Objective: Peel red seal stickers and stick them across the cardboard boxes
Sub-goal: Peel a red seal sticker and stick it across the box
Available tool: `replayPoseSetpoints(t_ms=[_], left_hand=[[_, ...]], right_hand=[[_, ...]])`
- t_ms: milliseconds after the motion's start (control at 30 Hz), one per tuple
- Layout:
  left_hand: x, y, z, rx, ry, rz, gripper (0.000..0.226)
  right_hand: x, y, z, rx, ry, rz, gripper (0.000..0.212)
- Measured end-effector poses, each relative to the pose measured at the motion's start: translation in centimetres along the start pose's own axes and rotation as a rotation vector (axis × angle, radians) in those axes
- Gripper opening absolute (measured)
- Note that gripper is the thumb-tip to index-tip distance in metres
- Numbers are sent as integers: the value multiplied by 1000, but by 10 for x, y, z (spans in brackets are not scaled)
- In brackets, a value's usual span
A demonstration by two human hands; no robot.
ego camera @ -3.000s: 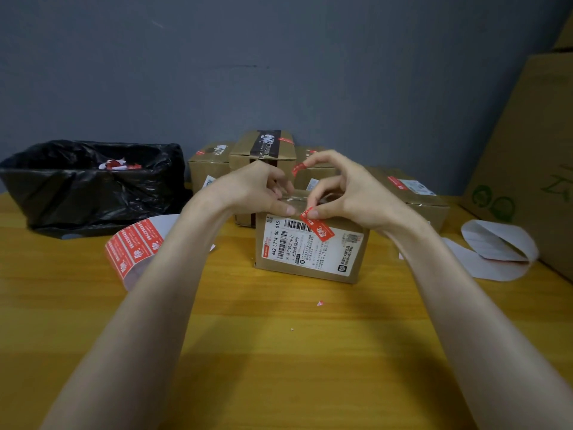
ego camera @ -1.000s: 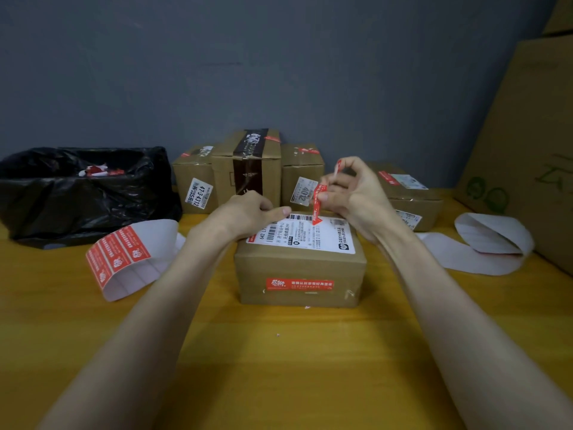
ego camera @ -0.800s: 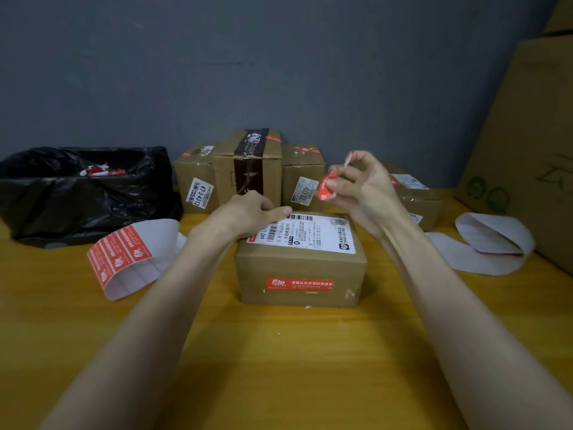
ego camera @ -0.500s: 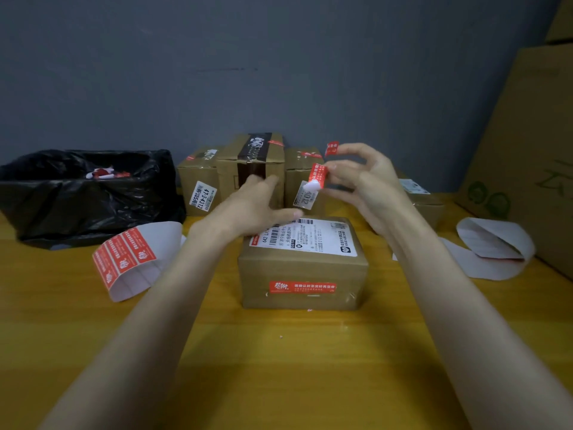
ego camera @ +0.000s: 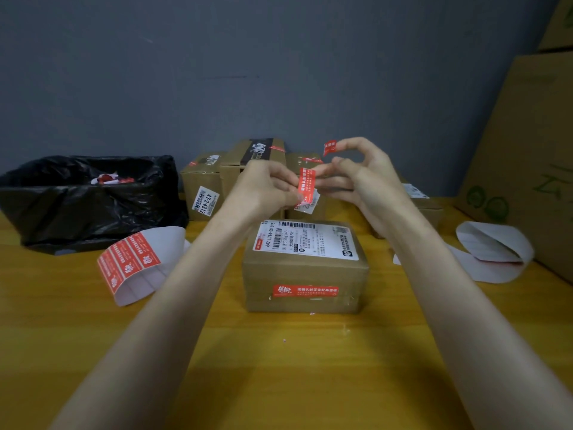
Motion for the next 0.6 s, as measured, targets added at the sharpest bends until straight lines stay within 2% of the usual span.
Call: replayPoseSetpoints(t_ms=[200, 367, 600], left_hand=[[-1, 2, -3, -143, 83, 62, 33], [-5, 3, -10, -103, 146, 111, 26], [-6, 4, -10, -60, 137, 163, 30]], right_hand=[[2, -4, -1, 31, 0, -55, 19], [0, 2, -4, -51, -108, -64, 29], [-3, 5, -1, -139, -233, -63, 40]])
Point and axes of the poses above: each hand's wrist, its own x-axis towards the middle knuckle, its own y-axis out of the palm, z = x × y, the point moved 4 cm from there along x, towards the middle knuckle, and after that the axes turned 12 degrees about -z, right-handed, at the moved point
